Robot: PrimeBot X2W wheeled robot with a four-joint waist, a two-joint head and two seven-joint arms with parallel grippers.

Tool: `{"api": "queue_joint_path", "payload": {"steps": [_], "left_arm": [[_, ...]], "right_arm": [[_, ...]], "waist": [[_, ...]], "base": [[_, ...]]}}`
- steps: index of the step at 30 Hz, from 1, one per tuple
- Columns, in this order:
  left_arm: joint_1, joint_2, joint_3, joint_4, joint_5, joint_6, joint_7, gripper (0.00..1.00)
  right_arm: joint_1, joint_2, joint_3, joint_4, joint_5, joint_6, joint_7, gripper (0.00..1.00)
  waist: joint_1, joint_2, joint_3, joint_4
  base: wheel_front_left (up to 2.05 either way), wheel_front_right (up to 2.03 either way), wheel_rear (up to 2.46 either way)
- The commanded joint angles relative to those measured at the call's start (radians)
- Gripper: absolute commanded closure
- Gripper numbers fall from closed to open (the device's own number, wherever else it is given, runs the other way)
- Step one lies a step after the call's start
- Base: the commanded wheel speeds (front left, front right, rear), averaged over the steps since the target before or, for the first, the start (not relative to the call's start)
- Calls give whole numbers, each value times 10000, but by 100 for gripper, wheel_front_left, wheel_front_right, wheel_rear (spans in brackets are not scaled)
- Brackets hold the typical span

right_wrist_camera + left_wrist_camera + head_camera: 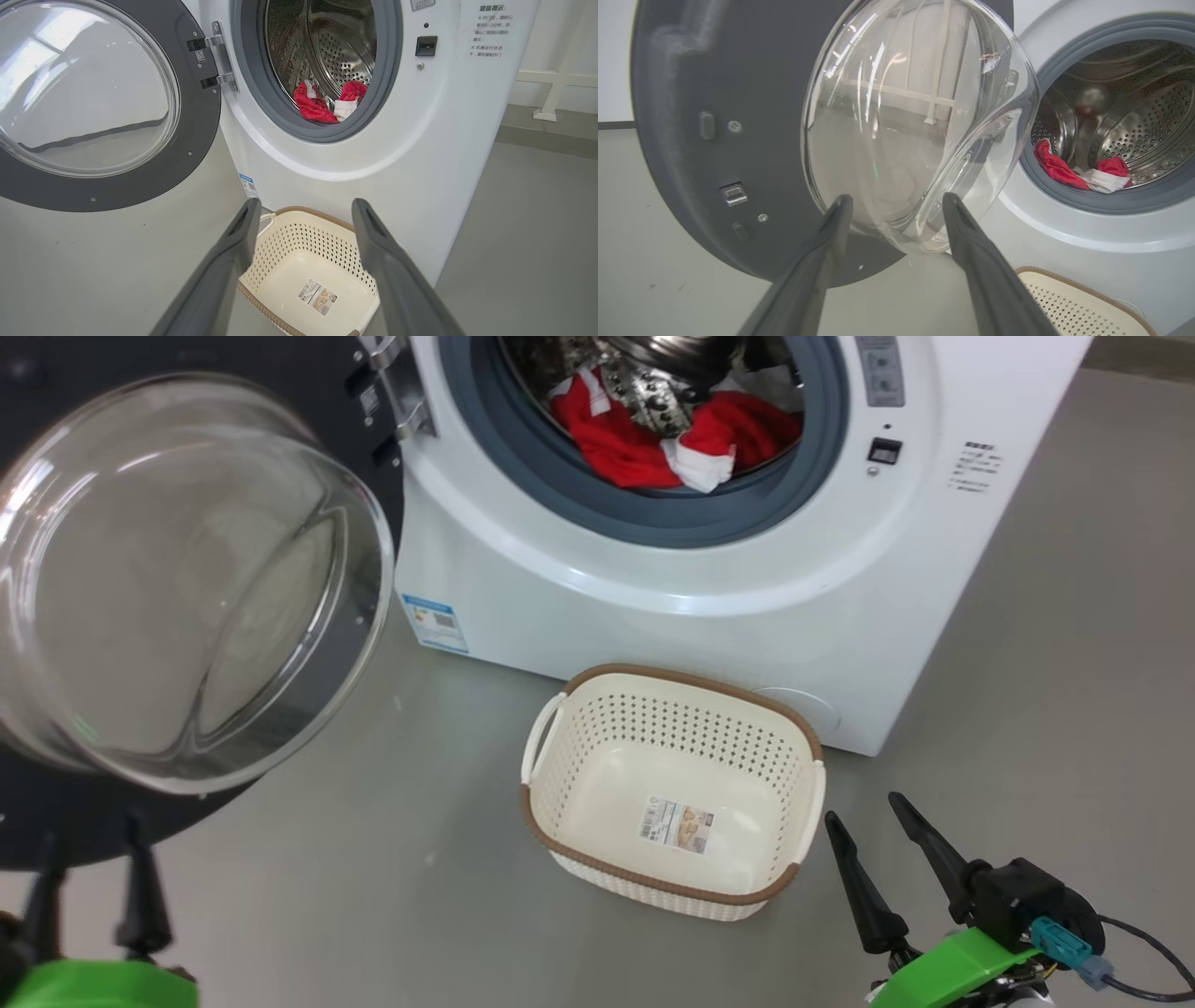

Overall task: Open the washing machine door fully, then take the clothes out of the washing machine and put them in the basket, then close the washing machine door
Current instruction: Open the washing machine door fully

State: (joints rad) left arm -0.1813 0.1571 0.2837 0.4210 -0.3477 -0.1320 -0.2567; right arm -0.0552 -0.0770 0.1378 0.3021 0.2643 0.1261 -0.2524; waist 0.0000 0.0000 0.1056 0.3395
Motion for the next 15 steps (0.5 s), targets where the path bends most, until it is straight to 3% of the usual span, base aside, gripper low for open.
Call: {"api": "queue_joint_path", "payload": {"steps": [1, 15], "left_arm": [[157, 271, 9, -476, 49, 14, -51, 0], [1406, 111, -1841, -1875, -436, 14, -51, 0]], "right_arm": [[34, 5, 133, -296, 253, 46, -93, 0], [565, 18, -507, -606, 336, 46, -93, 0]], "waist": [[0, 0, -219, -284], [0, 0, -554, -1620]], "base": [[0, 0, 0], [0, 0, 0]]}}
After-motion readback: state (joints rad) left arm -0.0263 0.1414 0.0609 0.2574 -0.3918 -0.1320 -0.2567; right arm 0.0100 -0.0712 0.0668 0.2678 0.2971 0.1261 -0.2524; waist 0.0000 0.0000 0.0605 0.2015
